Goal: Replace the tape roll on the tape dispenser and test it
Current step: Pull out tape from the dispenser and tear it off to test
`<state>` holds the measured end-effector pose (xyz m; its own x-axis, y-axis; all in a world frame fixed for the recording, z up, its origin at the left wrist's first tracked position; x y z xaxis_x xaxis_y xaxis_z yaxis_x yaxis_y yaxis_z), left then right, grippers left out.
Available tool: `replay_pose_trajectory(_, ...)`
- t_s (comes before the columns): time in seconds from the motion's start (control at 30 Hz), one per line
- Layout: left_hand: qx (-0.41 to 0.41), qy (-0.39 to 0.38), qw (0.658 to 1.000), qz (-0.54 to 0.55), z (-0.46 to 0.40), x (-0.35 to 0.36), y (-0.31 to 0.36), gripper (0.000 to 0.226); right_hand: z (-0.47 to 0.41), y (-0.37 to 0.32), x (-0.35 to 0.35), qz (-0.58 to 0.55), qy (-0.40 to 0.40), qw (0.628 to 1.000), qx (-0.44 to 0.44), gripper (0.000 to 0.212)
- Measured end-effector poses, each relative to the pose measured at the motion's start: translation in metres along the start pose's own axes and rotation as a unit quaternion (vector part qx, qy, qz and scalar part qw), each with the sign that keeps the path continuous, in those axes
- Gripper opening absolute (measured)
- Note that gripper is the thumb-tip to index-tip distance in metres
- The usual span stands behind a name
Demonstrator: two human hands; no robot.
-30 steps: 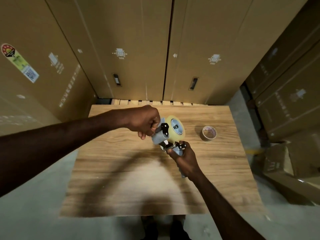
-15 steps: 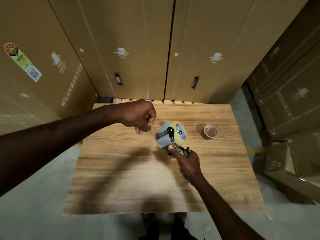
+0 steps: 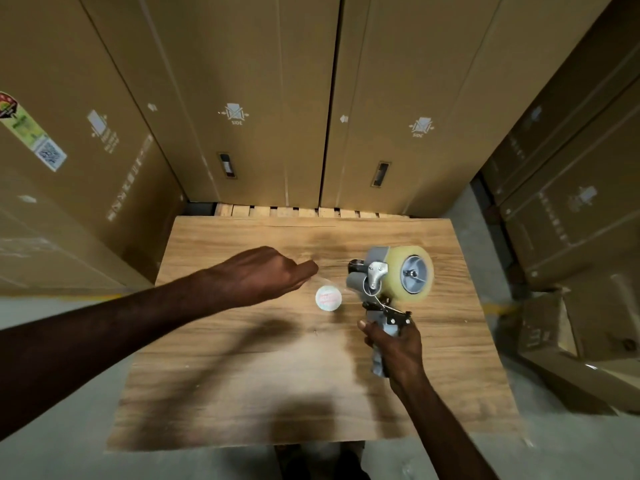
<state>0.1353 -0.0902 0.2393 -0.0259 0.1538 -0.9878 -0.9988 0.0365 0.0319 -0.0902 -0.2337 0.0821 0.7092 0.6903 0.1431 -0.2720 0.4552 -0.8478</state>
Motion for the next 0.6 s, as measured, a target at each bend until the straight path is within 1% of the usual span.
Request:
replay_pose_trajectory(0.07,0.007,0.034,0.999,0.029,-0.001,0.006,0.004,0.026,0.002,-0.011,-0.008,-0.003,-0.001,0.999,-0.033,0.036)
replay_pose_trajectory(0.13,0.013,0.073,0.994,0.084,-0.002,0.012,0.009,0.026,0.004,-0.019,-0.016,-0.029,0.001,0.998,-0.062,0.052)
replay_pose_trajectory(0.2,0.005,0.093,0.98,0.177,-0.004,0.017,0.013,0.029,0.007,-0.025,-0.023,-0.036,0.011,0.996,-0.076,0.066)
replay_pose_trajectory(0.27,-0.008,0.108,0.96,0.259,-0.006,0.02,0.018,0.03,0.012,-0.032,-0.029,-0.017,0.016,0.996,-0.088,0.07)
replay_pose_trajectory(0.33,-0.034,0.122,0.938,0.323,-0.01,0.023,0.02,0.027,0.018,-0.038,-0.035,-0.005,0.018,0.995,-0.098,0.072)
replay_pose_trajectory(0.43,-0.09,0.122,0.888,0.434,-0.013,0.034,0.019,0.016,0.024,-0.041,-0.043,0.015,0.016,0.993,-0.116,0.069)
replay_pose_trajectory(0.5,-0.111,0.125,0.858,0.486,-0.013,0.041,0.019,0.015,0.029,-0.043,-0.045,0.024,0.019,0.992,-0.125,0.068)
replay_pose_trajectory(0.53,-0.113,0.126,0.849,0.5,-0.014,0.043,0.019,0.015,0.031,-0.043,-0.046,0.027,0.02,0.991,-0.129,0.069)
replay_pose_trajectory(0.6,-0.11,0.12,0.846,0.508,-0.013,0.047,0.022,0.019,0.037,-0.045,-0.047,0.038,0.025,0.99,-0.134,0.071)
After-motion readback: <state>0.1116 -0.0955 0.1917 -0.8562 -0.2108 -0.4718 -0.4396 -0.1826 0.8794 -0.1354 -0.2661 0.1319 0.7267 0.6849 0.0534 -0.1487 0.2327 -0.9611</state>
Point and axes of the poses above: each hand's wrist, its own z-axis away from the middle knuckle, its own x-axis out of the palm, y = z × x, the point moved 5 cm from there along -z, towards the middle knuckle, and after that the axes turned 12 degrees about -y, right-handed, at the moved point
